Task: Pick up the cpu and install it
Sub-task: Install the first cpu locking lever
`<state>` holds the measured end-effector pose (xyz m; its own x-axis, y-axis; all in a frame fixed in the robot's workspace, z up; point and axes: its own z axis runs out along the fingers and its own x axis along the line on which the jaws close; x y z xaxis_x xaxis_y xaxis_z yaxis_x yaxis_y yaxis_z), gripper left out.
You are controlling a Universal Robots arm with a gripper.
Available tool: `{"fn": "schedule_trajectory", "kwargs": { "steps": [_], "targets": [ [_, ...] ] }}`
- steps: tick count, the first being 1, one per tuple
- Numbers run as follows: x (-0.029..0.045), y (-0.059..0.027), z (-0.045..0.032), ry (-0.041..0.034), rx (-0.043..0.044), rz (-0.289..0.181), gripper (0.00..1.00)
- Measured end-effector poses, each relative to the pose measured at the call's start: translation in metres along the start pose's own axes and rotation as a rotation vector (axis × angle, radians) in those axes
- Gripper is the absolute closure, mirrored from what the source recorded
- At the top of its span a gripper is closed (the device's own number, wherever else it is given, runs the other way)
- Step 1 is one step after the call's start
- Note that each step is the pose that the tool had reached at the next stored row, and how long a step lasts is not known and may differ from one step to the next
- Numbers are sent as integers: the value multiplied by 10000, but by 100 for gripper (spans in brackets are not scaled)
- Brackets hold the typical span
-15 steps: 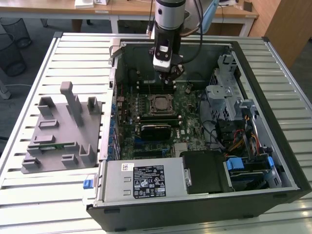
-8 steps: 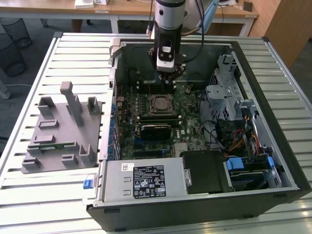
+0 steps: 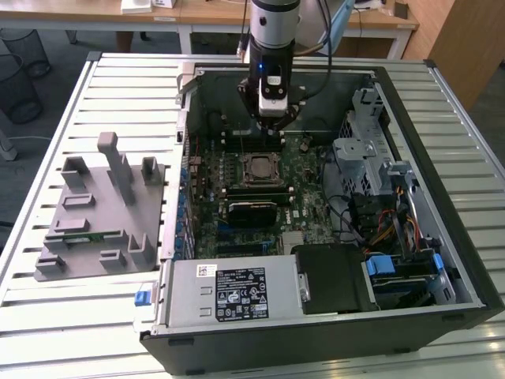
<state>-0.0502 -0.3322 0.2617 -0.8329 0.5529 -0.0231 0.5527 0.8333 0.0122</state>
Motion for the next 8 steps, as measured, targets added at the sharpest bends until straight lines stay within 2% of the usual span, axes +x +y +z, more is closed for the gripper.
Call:
{"fn": "schedule_trajectory", "kwargs": {
  "steps": [8],
  "targets": [
    [2,-1,0,15,-28,-1237,89]
  ]
}}
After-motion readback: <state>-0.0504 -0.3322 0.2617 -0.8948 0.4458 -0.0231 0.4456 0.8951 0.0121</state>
